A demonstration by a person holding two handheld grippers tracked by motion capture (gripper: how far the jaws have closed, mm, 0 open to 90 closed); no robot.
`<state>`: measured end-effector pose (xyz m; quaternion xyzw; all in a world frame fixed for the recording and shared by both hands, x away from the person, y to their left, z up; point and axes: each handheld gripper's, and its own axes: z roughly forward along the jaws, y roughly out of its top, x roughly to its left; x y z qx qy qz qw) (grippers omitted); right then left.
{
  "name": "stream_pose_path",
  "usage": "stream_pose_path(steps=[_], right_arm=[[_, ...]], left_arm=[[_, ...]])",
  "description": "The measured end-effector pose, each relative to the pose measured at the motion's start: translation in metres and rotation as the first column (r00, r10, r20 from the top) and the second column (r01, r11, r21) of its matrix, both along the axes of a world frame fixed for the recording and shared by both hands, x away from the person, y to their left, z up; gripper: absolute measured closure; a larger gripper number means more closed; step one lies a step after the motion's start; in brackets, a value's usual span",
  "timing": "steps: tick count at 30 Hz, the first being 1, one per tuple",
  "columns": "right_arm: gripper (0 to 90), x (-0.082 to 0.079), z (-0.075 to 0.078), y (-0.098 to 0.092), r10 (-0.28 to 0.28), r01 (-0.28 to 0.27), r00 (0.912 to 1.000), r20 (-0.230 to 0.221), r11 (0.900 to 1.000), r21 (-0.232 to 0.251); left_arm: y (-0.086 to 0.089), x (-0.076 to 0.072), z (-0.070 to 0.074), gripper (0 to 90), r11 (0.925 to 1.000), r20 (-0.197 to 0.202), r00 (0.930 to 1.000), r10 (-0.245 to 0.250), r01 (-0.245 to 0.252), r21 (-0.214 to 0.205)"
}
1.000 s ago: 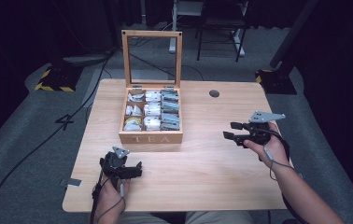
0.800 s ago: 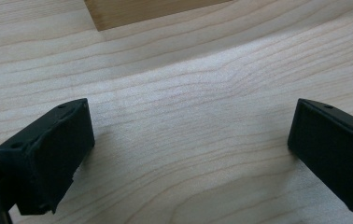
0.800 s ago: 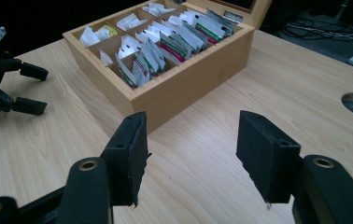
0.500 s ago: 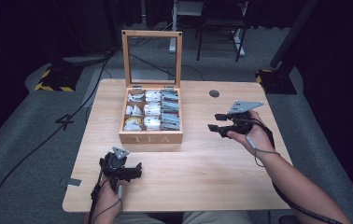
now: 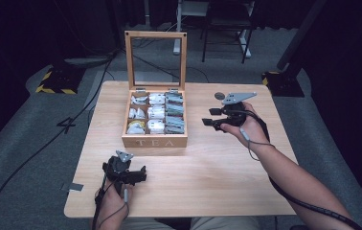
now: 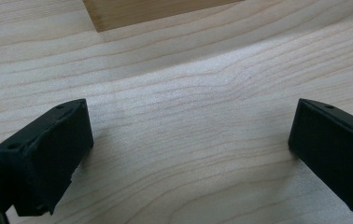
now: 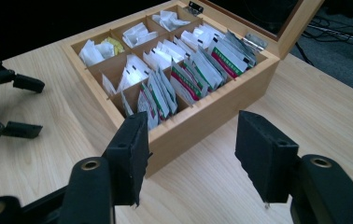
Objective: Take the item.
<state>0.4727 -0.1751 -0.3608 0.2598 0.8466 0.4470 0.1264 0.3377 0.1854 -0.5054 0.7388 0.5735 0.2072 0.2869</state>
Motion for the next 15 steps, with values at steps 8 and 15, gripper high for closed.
stream_pose_path(steps=[8,15], right_arm=[[45.3,0.013,0.002,0.03,0.024,-0.024,0.9996,0.015,0.9996,-0.017],[44.3,0.023,0.0,0.058,0.052,-0.052,0.9986,0.005,0.9986,-0.007]], left_arm=[[0.0,0.0,0.0,0.3,1.0,-0.001,1.0,0.0,0.0,-0.001],[0.0,0.0,0.0,0.3,1.0,-0.001,1.0,0.0,0.0,-0.001]])
